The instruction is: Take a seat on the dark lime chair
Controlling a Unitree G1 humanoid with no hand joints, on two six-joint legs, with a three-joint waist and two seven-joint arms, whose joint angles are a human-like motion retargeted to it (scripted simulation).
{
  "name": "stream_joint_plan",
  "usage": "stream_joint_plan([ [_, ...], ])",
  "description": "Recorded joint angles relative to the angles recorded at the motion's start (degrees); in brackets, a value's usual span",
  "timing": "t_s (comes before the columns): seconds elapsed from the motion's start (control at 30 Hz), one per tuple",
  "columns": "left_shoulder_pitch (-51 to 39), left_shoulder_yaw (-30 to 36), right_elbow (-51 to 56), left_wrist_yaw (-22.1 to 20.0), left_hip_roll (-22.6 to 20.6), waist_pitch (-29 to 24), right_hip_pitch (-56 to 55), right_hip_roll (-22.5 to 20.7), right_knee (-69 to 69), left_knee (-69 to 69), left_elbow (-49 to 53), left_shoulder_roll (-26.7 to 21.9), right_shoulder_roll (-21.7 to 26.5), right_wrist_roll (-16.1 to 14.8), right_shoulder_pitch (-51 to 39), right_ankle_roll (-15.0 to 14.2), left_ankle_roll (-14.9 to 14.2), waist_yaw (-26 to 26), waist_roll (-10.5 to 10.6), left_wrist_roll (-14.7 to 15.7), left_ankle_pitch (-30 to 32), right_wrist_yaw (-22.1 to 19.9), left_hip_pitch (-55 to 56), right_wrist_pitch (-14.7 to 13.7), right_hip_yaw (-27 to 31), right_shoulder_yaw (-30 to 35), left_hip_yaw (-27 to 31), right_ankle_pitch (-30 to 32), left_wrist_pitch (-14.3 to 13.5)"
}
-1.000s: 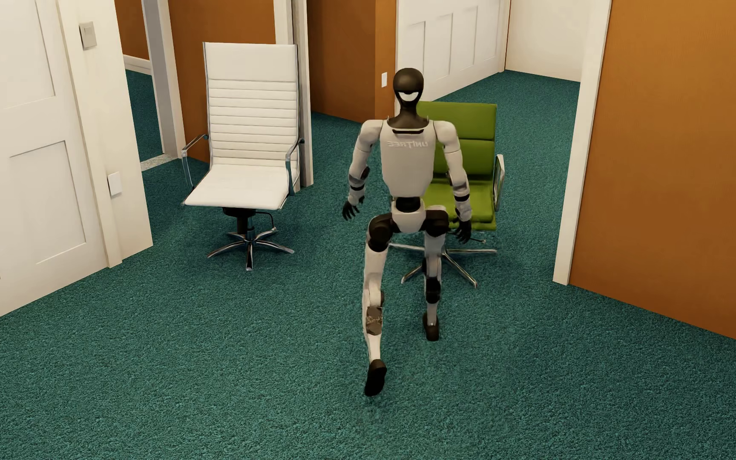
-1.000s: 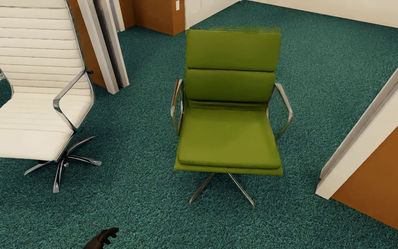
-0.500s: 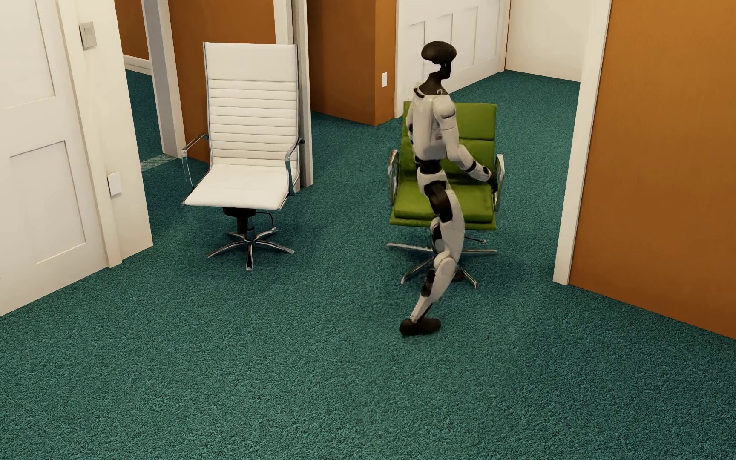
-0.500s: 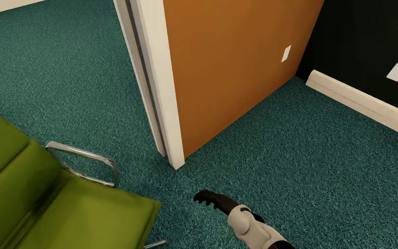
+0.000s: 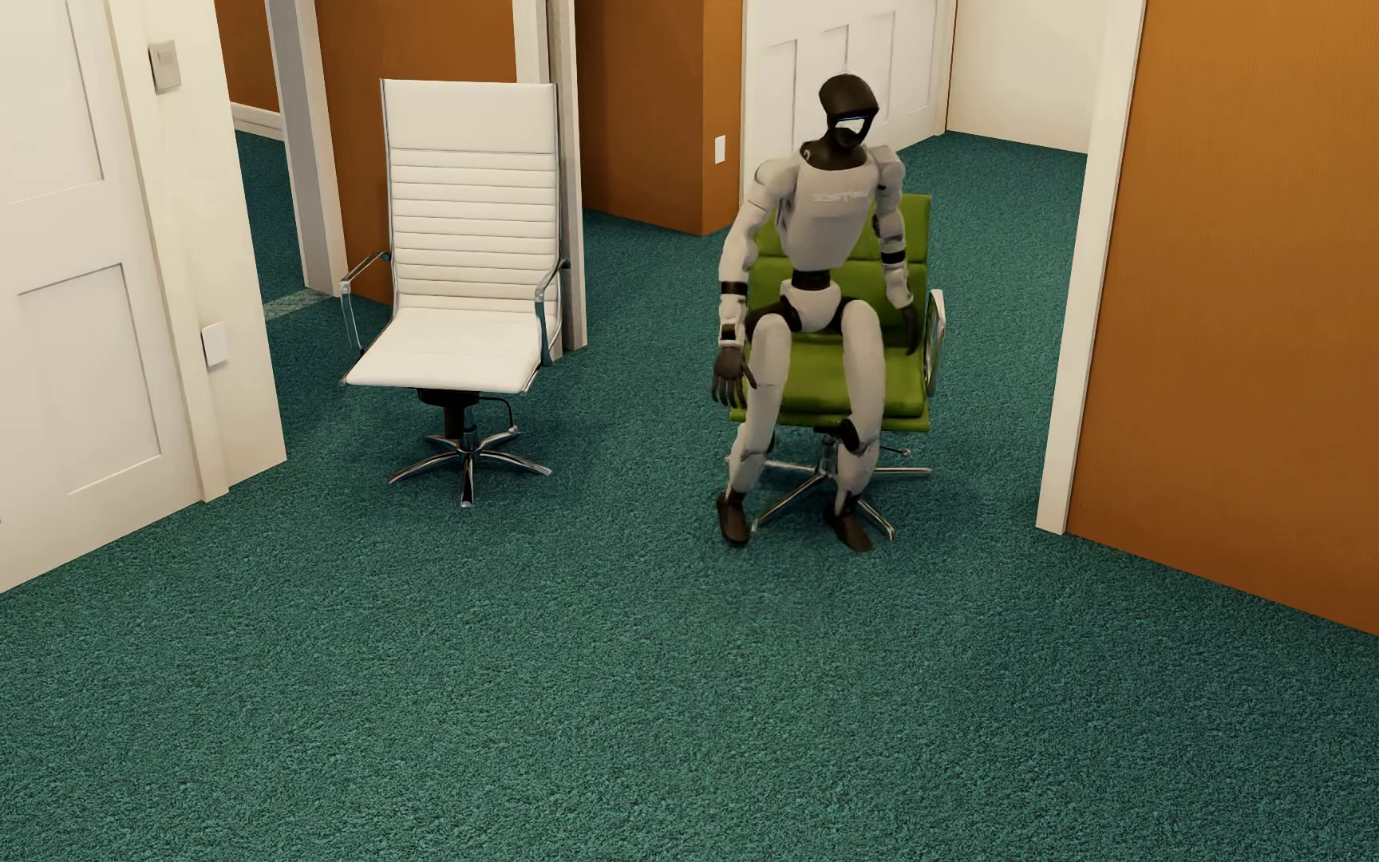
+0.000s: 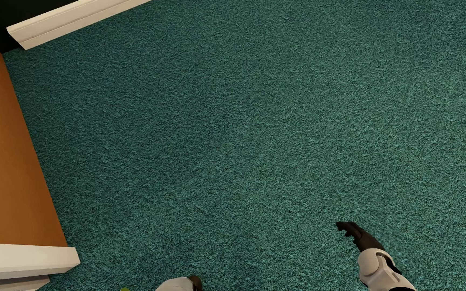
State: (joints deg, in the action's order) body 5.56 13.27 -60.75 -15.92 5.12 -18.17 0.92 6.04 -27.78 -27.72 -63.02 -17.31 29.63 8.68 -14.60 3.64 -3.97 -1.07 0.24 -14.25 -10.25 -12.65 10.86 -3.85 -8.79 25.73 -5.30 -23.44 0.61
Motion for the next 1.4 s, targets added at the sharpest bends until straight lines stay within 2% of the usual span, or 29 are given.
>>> stream_joint_plan([
  [0.03, -1.8, 1.9, -0.4, -1.0, 2.5, -1.7, -4.6, 1.4, -3.2, -8.9, 0.7, -0.3, -0.5, -1.0, -0.9, -0.9, -2.9, 0.1, 0.5, 0.6, -1.0, 0.5, 6.4, -1.3, 1.5, 0.5, 2.6, -0.6, -0.1],
  [0.1, -4.5, 3.6, -0.8, -0.4, 6.0, -5.3, -14.4, 5.8, -13.2, -22.6, 4.2, -1.5, -1.3, 0.9, -2.1, -5.1, -4.7, 0.3, 0.0, -1.1, -3.0, 1.9, 17.0, -0.5, 2.0, 1.5, 6.4, -3.3, 0.7],
  [0.13, -6.6, 4.1, -0.8, -1.2, 6.1, -7.0, -20.4, 7.7, -19.6, -24.6, 5.3, -1.9, -1.3, 1.7, -3.0, -6.2, -4.9, 0.8, -0.1, -1.0, -3.5, 2.7, 20.1, -0.2, 3.1, 2.3, 7.2, -4.5, -0.4],
  [0.17, -8.4, 4.8, -0.6, 0.2, 5.2, -8.0, -26.8, 8.9, -25.2, -26.1, 6.5, -2.3, -1.1, 3.0, -2.9, -7.3, -4.3, 0.8, 0.3, -3.5, -2.5, 3.9, 23.1, -0.3, 6.4, 2.6, 10.0, -5.3, 0.4],
  [0.2, -10.1, 5.9, -0.1, -2.3, 4.6, -9.6, -31.9, 9.3, -30.0, -27.9, 8.9, -2.1, -0.9, 3.2, -2.9, -7.7, -5.6, 0.9, 0.4, -1.9, -5.2, 3.5, 24.9, -0.8, 9.7, 3.0, 13.1, -6.4, -0.1],
  [0.23, -12.4, 6.9, 1.1, -3.4, 3.6, -10.8, -38.8, 9.3, -36.9, -31.1, 10.1, -2.4, -0.6, 3.7, -2.6, -7.6, -3.8, 1.0, 0.4, -2.4, -10.3, 3.2, 27.2, -0.7, 12.9, 3.2, 14.0, -7.2, -0.6],
  [0.27, -14.1, 7.1, 1.9, -2.9, 2.7, -11.6, -45.4, 10.0, -43.2, -37.6, 12.6, -2.9, -0.3, 5.5, -2.4, -8.2, -2.9, 1.1, 0.5, -3.6, -12.0, 3.9, 32.3, 1.3, 15.2, 2.5, 14.6, -8.8, -0.3],
  [0.3, -17.1, 8.4, 3.1, -4.2, 1.7, -13.2, -49.8, 12.6, -48.6, -45.4, 13.9, -2.6, 0.2, 6.1, -2.2, -10.4, -5.1, 1.4, 1.3, -4.5, -13.0, 3.9, 38.2, 0.7, 17.3, 0.9, 15.8, -11.0, -0.2],
  [0.37, -21.6, 10.5, 5.3, -7.3, 2.9, -17.3, -57.1, 15.1, -59.9, -57.4, 17.7, -3.7, -0.7, 4.0, -0.7, -12.2, -6.1, 0.8, 0.6, -5.4, -19.0, -0.6, 43.3, 2.2, 20.6, -1.1, 14.4, -15.3, 0.8],
  [0.4, -22.9, 10.3, 6.3, -9.3, 4.6, -18.6, -60.5, 14.1, -65.1, -63.7, 19.8, -5.0, -1.5, 2.6, -0.4, -11.4, -8.3, 0.8, -0.2, -5.5, -21.4, -3.6, 45.9, 2.6, 22.2, -0.4, 15.5, -17.1, 1.5],
  [0.43, -24.6, 10.3, 7.9, -9.2, 4.7, -20.2, -63.5, 13.4, -69.8, -69.1, 22.0, -7.8, -2.8, 2.8, 0.0, -11.4, -8.7, 1.5, -0.7, -4.8, -23.1, -5.4, 48.2, 3.0, 24.4, -1.5, 16.4, -18.5, 1.2],
  [0.47, -25.9, 9.7, 9.0, -11.3, 4.8, -22.2, -65.8, 13.0, -74.2, -73.5, 23.5, -7.8, -4.2, 0.7, -0.6, -11.6, -9.4, 1.6, -1.6, -4.8, -25.0, -7.7, 48.9, 2.3, 26.0, -3.4, 16.9, -19.5, 3.2],
  [0.5, -27.3, 10.4, 10.8, -11.7, 5.0, -23.1, -68.1, 12.7, -77.8, -77.5, 23.8, -9.0, -4.5, 0.7, -0.4, -12.3, -9.7, 1.9, -1.5, -4.4, -25.6, -9.1, 50.8, 1.6, 28.2, -3.7, 17.4, -19.2, 3.0],
  [0.53, -28.5, 11.7, 11.4, -14.4, 5.7, -24.3, -68.1, 12.6, -79.6, -80.0, 23.2, -9.8, -4.7, 1.1, -0.8, -12.7, -10.1, 1.8, -1.4, -3.2, -25.7, -10.3, 50.9, 1.7, 28.3, -3.5, 17.7, -19.0, 3.8],
  [0.6, -30.0, 12.7, 9.8, -15.6, 6.6, -27.4, -64.8, 13.7, -79.2, -80.8, 20.5, -9.7, -6.3, 2.4, -1.6, -13.8, -11.0, 2.2, -1.2, -1.6, -24.1, -10.6, 48.9, 2.2, 26.7, -2.6, 18.3, -17.1, 5.0],
  [0.63, -30.1, 12.9, 8.6, -15.4, 7.7, -27.4, -63.8, 14.1, -79.0, -81.3, 19.7, -8.7, -6.6, 1.4, -0.9, -14.4, -12.6, 2.1, -1.3, -0.3, -22.7, -10.9, 48.5, 3.2, 26.1, -2.0, 18.5, -16.2, 5.0],
  [0.7, -28.1, 12.5, 8.3, -15.7, 10.2, -26.4, -61.1, 13.9, -79.8, -83.2, 18.2, -7.9, -6.6, 3.1, 0.6, -14.7, -13.2, 2.2, -1.5, -0.8, -22.4, -6.8, 46.4, 3.3, 25.4, -2.0, 18.4, -16.1, 6.4],
  [0.73, -27.3, 12.6, 8.6, -16.0, 10.2, -26.0, -59.3, 14.6, -80.5, -84.4, 17.7, -7.3, -6.3, 3.2, 1.2, -15.0, -12.7, 2.3, -1.0, -0.8, -23.5, -6.1, 45.5, 1.7, 25.0, -1.9, 18.5, -17.3, 6.4],
  [0.77, -26.7, 12.6, 8.1, -15.4, 10.0, -25.3, -57.8, 14.9, -81.0, -84.6, 17.0, -6.6, -6.5, 4.7, 1.8, -15.0, -11.6, 2.4, -1.1, 0.0, -25.1, -5.0, 43.8, 2.5, 24.6, -1.9, 18.1, -18.2, 5.7],
  [0.87, -27.7, 12.7, 2.3, -16.6, 9.3, -24.1, -55.4, 15.4, -81.1, -85.1, 11.6, -3.0, -9.9, 0.5, 1.3, -15.9, -10.3, 1.7, -0.8, 2.3, -28.0, -6.7, 41.8, 2.7, 23.8, -3.6, 18.3, -19.0, 6.6],
  [1.0, -27.5, 11.8, -0.7, -17.5, 9.9, -24.1, -54.3, 16.3, -80.8, -85.4, 9.7, -1.3, -10.3, 0.5, 0.4, -16.5, -11.1, 2.0, -1.6, 3.5, -27.8, -6.3, 41.1, 4.0, 23.0, -3.4, 17.7, -18.7, 7.6],
  [1.07, -28.2, 11.8, 0.1, -17.2, 9.7, -24.4, -53.6, 16.8, -80.9, -85.8, 8.7, -1.4, -10.3, 0.6, 0.8, -17.0, -11.6, 2.0, -2.1, 4.6, -27.2, -7.0, 40.6, 4.6, 23.1, -3.9, 17.6, -18.6, 9.5],
  [1.1, -27.9, 12.4, -0.1, -17.4, 9.7, -24.8, -53.4, 16.7, -81.0, -85.9, 9.2, -1.9, -10.6, 0.8, 0.5, -16.7, -11.0, 2.0, -2.7, 4.1, -27.5, -6.9, 40.2, 3.7, 23.1, -4.2, 17.6, -18.7, 7.6],
  [1.13, -28.1, 12.6, -0.3, -17.0, 9.4, -25.0, -53.3, 16.9, -81.1, -84.9, 9.1, -2.4, -10.9, 1.0, 0.2, -17.3, -9.3, 2.1, -2.5, 3.6, -27.4, -6.8, 40.4, 3.7, 22.9, -4.9, 17.3, -18.6, 7.4],
  [1.2, -28.8, 12.4, 0.1, -16.5, 8.6, -25.9, -53.6, 16.9, -81.1, -85.5, 9.0, -2.7, -10.7, 2.2, 0.2, -16.8, -10.0, 1.8, -2.9, 3.0, -25.9, -6.3, 42.0, 4.5, 22.9, -5.2, 17.3, -18.9, 7.3],
  [1.27, -29.8, 12.4, 0.6, -16.6, 8.2, -27.1, -54.9, 16.1, -80.9, -86.5, 9.3, -3.0, -10.3, 1.4, -1.2, -15.4, -11.8, 1.5, -3.3, 3.4, -26.5, -7.1, 44.1, 2.6, 23.3, -4.7, 17.1, -19.5, 6.0],
  [1.33, -29.4, 11.3, 1.0, -15.6, 7.8, -27.1, -57.5, 15.6, -81.0, -84.8, 8.8, -3.8, -9.8, 1.6, -2.2, -15.4, -13.7, 1.7, -3.4, 3.7, -25.4, -6.0, 46.3, 2.4, 24.0, -4.6, 16.5, -19.6, 7.2],
  [1.37, -29.1, 11.2, 0.8, -15.4, 7.4, -26.5, -59.5, 15.1, -80.7, -83.6, 7.9, -4.3, -9.6, 1.2, -3.0, -15.7, -11.6, 1.8, -3.2, 3.7, -26.3, -5.9, 47.4, 1.3, 24.4, -4.5, 16.4, -19.7, 5.8],
  [1.4, -28.2, 10.9, 0.7, -15.9, 7.8, -25.3, -61.0, 14.0, -79.7, -83.5, 7.3, -4.4, -9.4, 1.3, -3.6, -15.3, -11.9, 1.5, -2.4, 4.3, -25.7, -5.5, 50.3, 1.2, 24.2, -4.4, 17.4, -19.6, 5.9],
])
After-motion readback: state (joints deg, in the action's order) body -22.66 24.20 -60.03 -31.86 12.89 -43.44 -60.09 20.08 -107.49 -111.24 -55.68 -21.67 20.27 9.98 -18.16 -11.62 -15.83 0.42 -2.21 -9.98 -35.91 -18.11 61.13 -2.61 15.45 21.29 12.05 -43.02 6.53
